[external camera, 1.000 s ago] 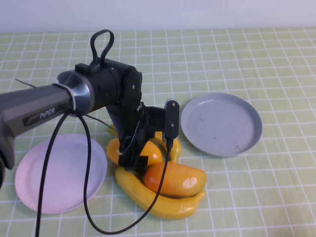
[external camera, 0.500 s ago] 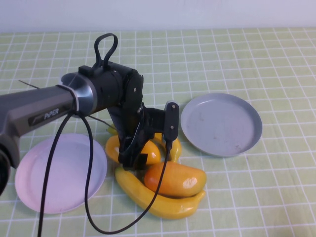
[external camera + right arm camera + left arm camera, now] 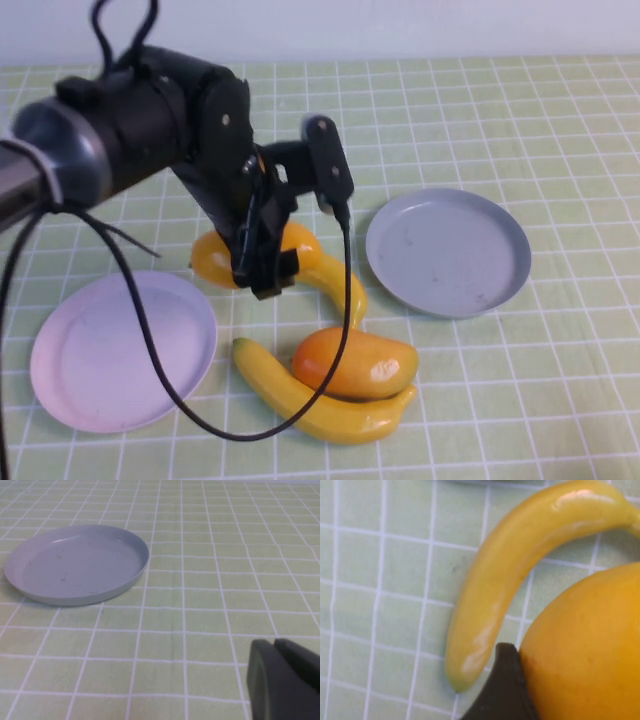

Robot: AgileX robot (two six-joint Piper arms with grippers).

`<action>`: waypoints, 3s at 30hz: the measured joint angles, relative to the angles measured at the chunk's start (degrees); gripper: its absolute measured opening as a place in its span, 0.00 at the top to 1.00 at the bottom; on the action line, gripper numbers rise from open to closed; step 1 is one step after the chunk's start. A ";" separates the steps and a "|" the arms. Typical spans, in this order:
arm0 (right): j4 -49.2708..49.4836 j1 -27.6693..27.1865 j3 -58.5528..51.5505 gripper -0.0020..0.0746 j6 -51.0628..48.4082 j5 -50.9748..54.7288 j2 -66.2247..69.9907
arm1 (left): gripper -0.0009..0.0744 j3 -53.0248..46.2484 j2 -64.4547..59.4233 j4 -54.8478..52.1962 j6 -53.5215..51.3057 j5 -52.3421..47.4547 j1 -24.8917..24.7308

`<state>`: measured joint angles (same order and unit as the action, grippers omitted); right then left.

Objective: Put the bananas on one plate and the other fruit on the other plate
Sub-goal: Put one type of fruit in the left plate

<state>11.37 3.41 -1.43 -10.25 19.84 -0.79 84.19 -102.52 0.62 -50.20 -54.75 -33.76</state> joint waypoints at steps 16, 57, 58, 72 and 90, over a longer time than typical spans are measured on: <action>0.00 0.00 0.00 0.99 0.00 0.00 0.00 | 0.31 -4.83 10.29 0.83 20.31 -13.41 8.54; 0.00 0.00 0.00 0.99 0.00 0.00 0.00 | 0.10 -26.15 9.81 -15.50 54.09 9.81 17.90; 0.00 0.00 0.00 0.99 0.00 0.00 0.00 | 0.10 -25.83 9.81 -15.74 54.19 9.44 17.90; 0.00 0.00 0.00 0.99 0.00 0.00 0.00 | 0.23 -17.65 15.19 -5.91 24.57 4.44 6.14; 0.00 0.00 0.00 0.99 0.00 0.00 0.00 | 0.29 -17.45 7.36 -0.62 -1.27 11.35 -11.27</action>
<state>11.37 3.41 -1.43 -10.25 19.84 -0.79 66.73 -95.16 0.00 -51.47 -43.40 -45.03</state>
